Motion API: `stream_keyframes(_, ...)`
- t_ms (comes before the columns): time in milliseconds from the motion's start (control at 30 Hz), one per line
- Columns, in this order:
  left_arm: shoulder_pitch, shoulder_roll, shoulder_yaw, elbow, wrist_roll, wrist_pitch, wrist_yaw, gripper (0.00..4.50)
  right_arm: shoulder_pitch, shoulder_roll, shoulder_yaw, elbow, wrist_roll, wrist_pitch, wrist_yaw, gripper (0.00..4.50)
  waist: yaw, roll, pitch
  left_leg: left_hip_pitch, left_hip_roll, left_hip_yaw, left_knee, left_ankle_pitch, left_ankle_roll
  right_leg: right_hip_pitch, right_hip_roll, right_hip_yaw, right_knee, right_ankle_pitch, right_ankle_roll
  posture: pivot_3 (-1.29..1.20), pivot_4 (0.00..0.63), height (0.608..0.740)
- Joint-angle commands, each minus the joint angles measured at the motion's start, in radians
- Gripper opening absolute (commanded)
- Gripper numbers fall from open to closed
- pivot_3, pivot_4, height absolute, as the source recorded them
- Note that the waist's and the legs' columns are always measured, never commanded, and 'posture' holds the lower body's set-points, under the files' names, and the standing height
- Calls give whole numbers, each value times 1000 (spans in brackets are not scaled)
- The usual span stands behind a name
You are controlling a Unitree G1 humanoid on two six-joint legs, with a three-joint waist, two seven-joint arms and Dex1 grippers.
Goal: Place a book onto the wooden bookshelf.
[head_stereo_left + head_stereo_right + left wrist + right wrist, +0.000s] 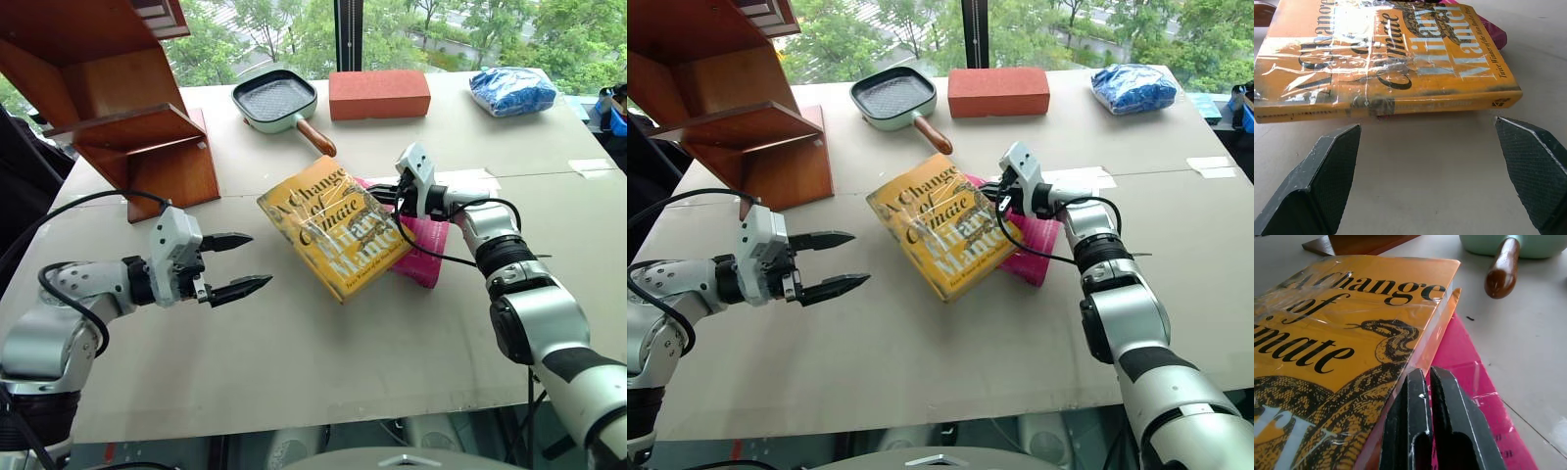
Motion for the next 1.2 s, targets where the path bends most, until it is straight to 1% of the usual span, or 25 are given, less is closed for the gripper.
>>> stream_keyframes(33,-14,6,0,-18,4,-1,0,4500,6,-9,-4,-113,14,38,-10,30,-1,0,0,0,0,0,0,0,0,0,0,0,0,0,0,0,150,740)
stream_keyframes(133,-16,-24,-9,-24,-14,26,27,4500,10,-27,-23,-123,10,39,-55,30,0,0,0,0,0,0,0,0,0,-1,0,0,0,0,0,0,150,740)
stream_keyframes(200,-4,-70,-8,-51,-93,169,120,4500,14,-49,-44,-134,16,34,-90,30,0,0,0,0,0,0,0,0,0,0,0,0,1,0,0,0,150,740)
stream_keyframes(267,31,-108,-19,-87,-142,293,207,4500,35,-80,-60,-178,29,48,-96,30,1,0,0,0,0,0,0,0,0,0,0,1,1,0,0,0,150,740)
stream_keyframes(300,46,-130,-19,-104,-168,350,255,4500,51,-95,-66,-212,38,58,-95,30,1,0,0,0,0,1,0,0,0,0,0,1,0,0,0,0,150,740)
stream_keyframes(367,61,-221,14,-110,-308,488,380,4500,100,-129,-87,-324,66,91,-93,30,2,0,0,0,0,1,1,0,0,-1,0,2,0,0,0,0,150,740)
stream_keyframes(400,65,-255,29,-113,-360,535,424,4500,122,-141,-95,-371,78,107,-94,30,3,0,0,-1,0,1,0,0,0,-1,0,2,0,0,0,0,150,740)
stream_keyframes(467,72,-329,52,-110,-435,594,521,4500,195,-187,-101,-531,115,189,-68,30,4,-1,0,-1,0,0,1,-2,3,-1,0,1,1,0,0,0,150,740)
stream_keyframes(533,73,-411,68,-95,-491,621,621,4500,288,-249,-105,-719,162,288,-34,582,8,-1,0,-1,0,0,2,-2,3,0,0,1,2,0,0,0,150,740)
stream_keyframes(600,67,-505,80,-75,-543,618,715,4500,390,-317,-126,-918,238,404,-8,1571,14,-1,-1,-1,0,-1,4,-2,3,1,0,1,2,1,0,0,150,740)
stream_keyframes(633,62,-549,81,-70,-569,616,756,4500,439,-351,-141,-1011,282,455,4,1874,18,-1,-1,0,0,-1,5,-2,3,1,0,1,2,1,1,0,150,740)
stream_keyframes(667,56,-585,77,-69,-593,614,788,4500,481,-383,-158,-1091,324,505,10,2362,27,0,-1,0,0,-1,5,-2,4,2,-1,1,1,1,1,0,150,740)
stream_keyframes(733,44,-641,72,-67,-622,606,840,4500,546,-426,-191,-1214,392,579,1,3279,28,-1,-1,0,0,0,7,-2,4,3,-1,1,1,1,1,0,150,740)
stream_keyframes(767,36,-664,65,-61,-624,600,863,4500,571,-434,-212,-1264,419,609,-18,3668,30,-1,-1,0,0,0,8,-2,4,4,0,1,1,1,2,0,150,740)
stream_keyframes(800,22,-698,47,-46,-620,593,886,4500,607,-451,-239,-1326,470,664,-31,4167,32,-2,-1,1,0,0,8,-2,4,4,0,1,0,3,2,0,150,740)
stream_keyframes(833,13,-721,34,-35,-619,590,902,4500,632,-463,-258,-1370,508,707,-43,4459,35,-2,-1,1,0,0,9,-2,4,5,0,1,0,3,2,0,150,740)
stream_keyframes(967,-46,-793,15,45,-625,580,950,4500,687,-479,-305,-1487,636,797,-91,4459,50,-5,-3,3,1,0,11,-2,4,9,1,-1,-1,5,3,0,150,740)
stream_keyframes(1067,-92,-803,-3,107,-581,558,942,4500,698,-491,-319,-1522,690,828,-126,4459,56,-6,-4,4,1,0,11,-2,4,9,1,0,0,5,3,0,150,740)
stream_keyframes(1133,-116,-800,-21,147,-533,532,931,3969,706,-499,-321,-1528,703,828,-143,4500,57,-5,-4,3,1,0,11,-2,4,9,2,0,-1,5,2,0,150,740)
stream_keyframes(1200,-131,-794,-33,164,-525,531,902,3229,713,-510,-322,-1532,707,822,-157,4500,58,-6,-5,3,1,0,11,-2,4,9,1,-1,-1,5,2,0,150,740)
